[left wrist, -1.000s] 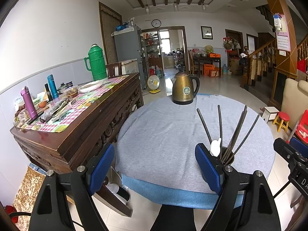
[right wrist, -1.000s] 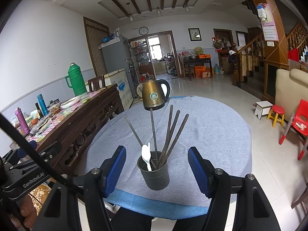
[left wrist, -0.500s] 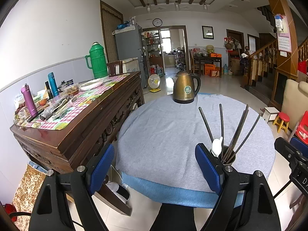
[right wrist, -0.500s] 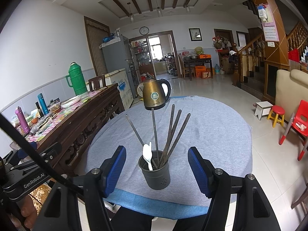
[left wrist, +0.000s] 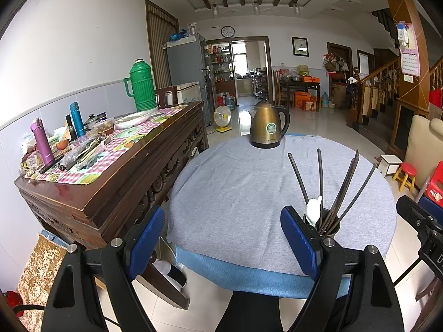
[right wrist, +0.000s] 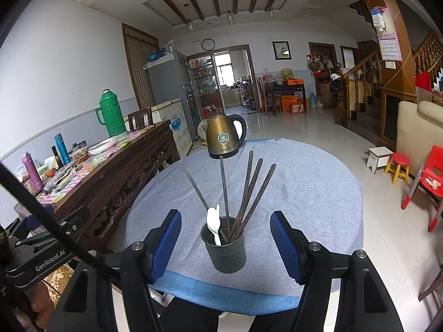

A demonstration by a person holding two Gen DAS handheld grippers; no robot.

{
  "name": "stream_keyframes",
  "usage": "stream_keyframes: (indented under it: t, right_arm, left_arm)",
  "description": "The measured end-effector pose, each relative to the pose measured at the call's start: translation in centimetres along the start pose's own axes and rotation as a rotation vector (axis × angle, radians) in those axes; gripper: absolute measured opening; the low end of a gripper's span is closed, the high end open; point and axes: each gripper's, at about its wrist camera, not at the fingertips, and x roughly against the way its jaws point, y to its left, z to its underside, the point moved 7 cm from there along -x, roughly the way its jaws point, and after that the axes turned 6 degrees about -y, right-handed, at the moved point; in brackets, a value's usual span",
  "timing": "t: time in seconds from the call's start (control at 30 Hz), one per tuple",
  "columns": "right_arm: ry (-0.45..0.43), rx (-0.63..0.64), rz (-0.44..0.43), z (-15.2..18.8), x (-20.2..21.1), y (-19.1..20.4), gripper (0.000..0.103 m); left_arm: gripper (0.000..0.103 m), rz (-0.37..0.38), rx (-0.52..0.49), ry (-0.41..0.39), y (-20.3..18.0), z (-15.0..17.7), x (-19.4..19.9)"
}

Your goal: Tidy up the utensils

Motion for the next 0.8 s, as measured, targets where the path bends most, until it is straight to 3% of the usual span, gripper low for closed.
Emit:
stream_keyframes:
  t: [0.8]
  right_arm:
    - [-0.009,0.013,-0.006,-0.38,0.52,-0.08,0.070]
  left_arm:
    - [0.086,-0.006,0.005,-0.004,-0.08,0.10,0.56]
